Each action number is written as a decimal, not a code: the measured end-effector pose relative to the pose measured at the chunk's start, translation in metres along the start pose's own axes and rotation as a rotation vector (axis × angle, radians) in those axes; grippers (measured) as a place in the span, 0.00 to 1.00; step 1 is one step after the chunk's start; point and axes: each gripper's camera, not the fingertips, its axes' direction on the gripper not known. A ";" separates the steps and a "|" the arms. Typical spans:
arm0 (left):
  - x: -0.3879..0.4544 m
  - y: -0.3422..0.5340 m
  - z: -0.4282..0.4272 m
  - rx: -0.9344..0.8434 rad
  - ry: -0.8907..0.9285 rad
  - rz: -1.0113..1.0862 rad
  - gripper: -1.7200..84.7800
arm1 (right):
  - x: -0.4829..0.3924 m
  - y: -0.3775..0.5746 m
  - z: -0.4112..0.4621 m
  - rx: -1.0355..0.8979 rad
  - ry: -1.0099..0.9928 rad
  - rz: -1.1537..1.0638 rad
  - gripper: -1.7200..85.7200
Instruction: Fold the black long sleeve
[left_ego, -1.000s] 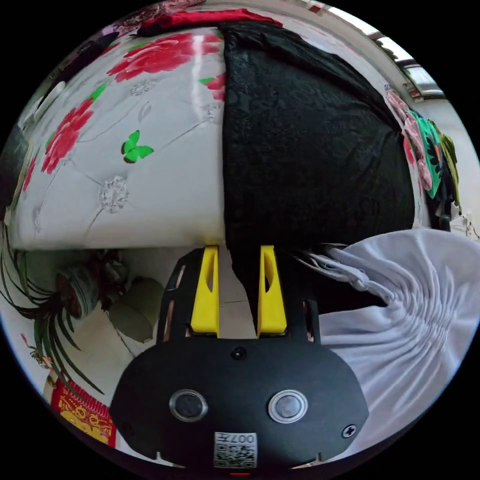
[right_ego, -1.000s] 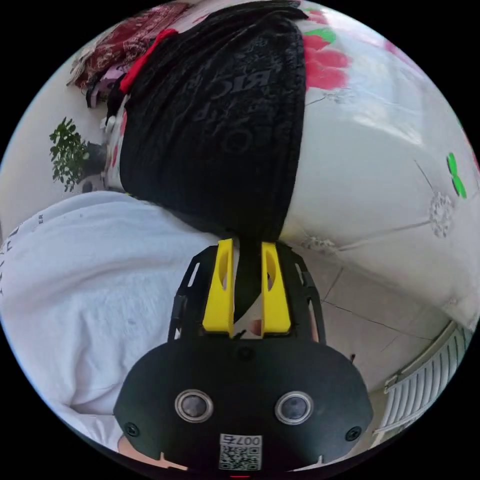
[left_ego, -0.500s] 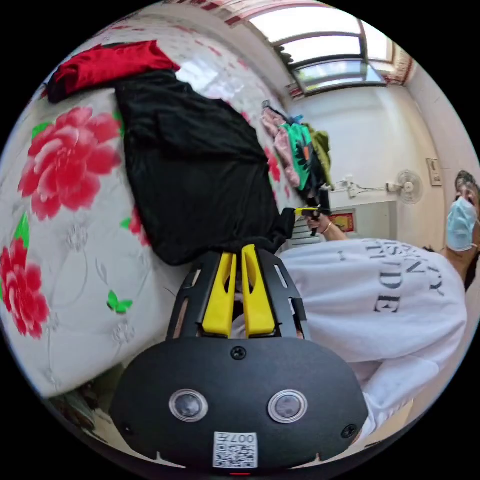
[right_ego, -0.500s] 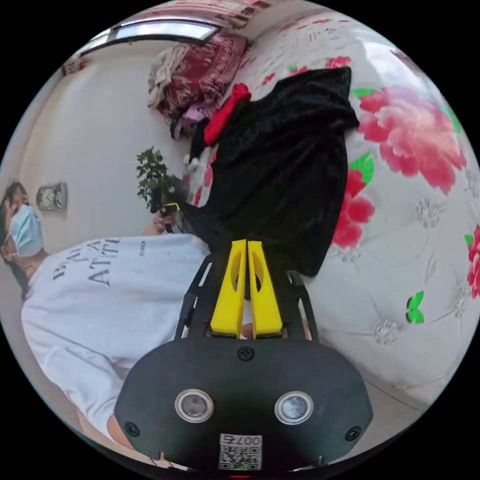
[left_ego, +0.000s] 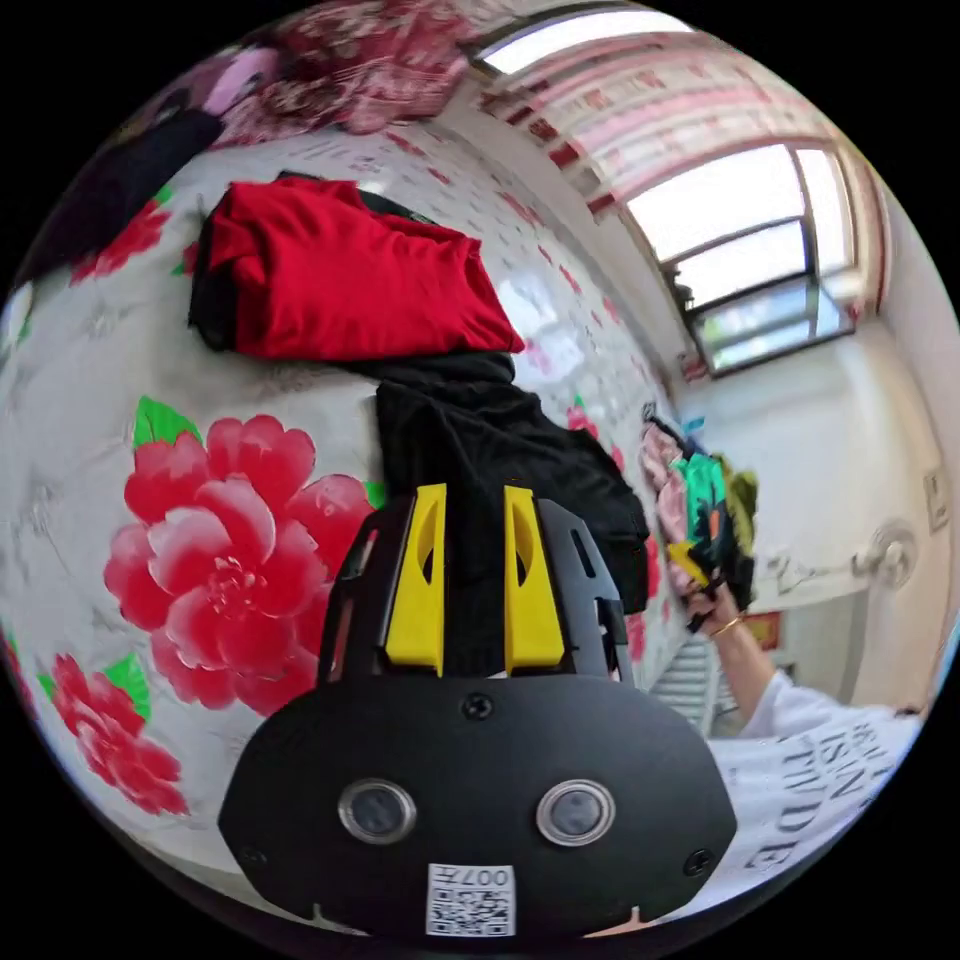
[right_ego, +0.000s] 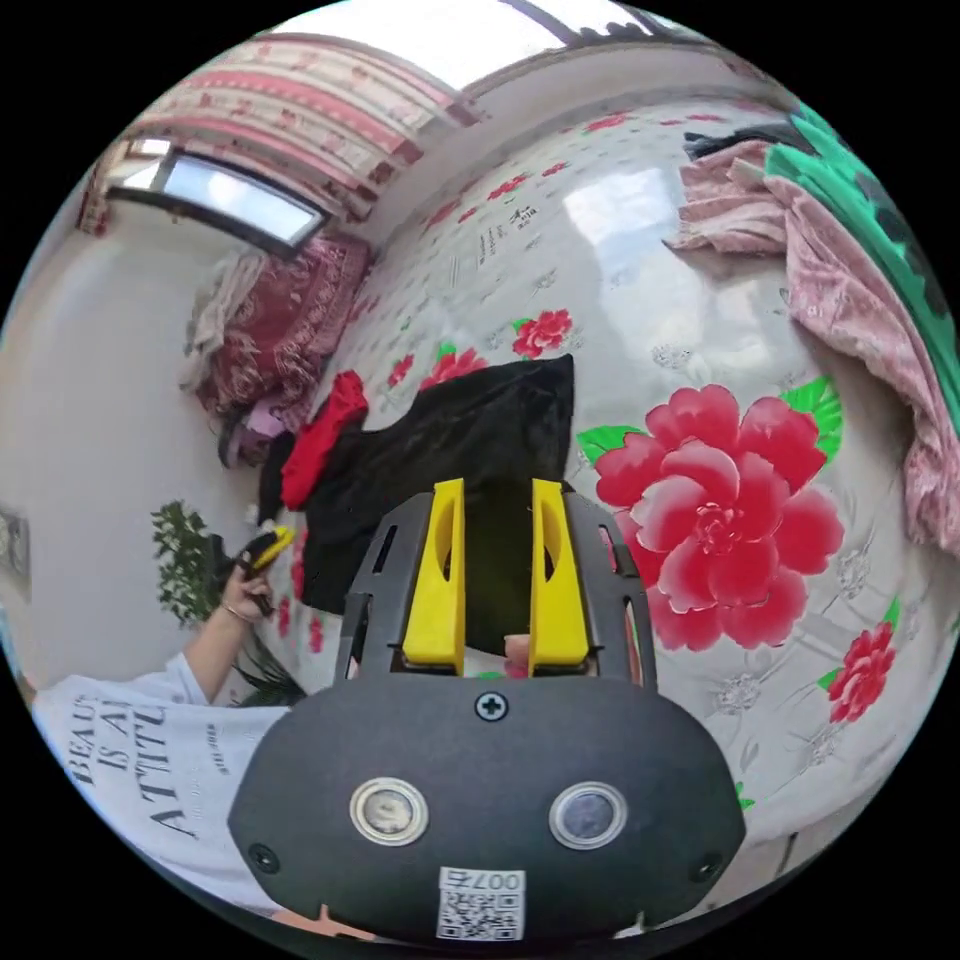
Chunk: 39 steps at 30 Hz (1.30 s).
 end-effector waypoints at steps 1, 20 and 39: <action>0.018 -0.003 0.007 -0.037 -0.044 0.093 0.12 | -0.006 -0.003 0.004 -0.016 0.039 -0.034 0.09; 0.004 -0.105 0.031 -0.098 0.260 -0.059 0.01 | -0.017 -0.095 0.022 0.112 -0.204 0.141 0.03; 0.036 0.097 0.054 -0.041 -0.144 -0.249 0.11 | 0.021 0.116 0.025 0.080 -0.142 0.380 0.11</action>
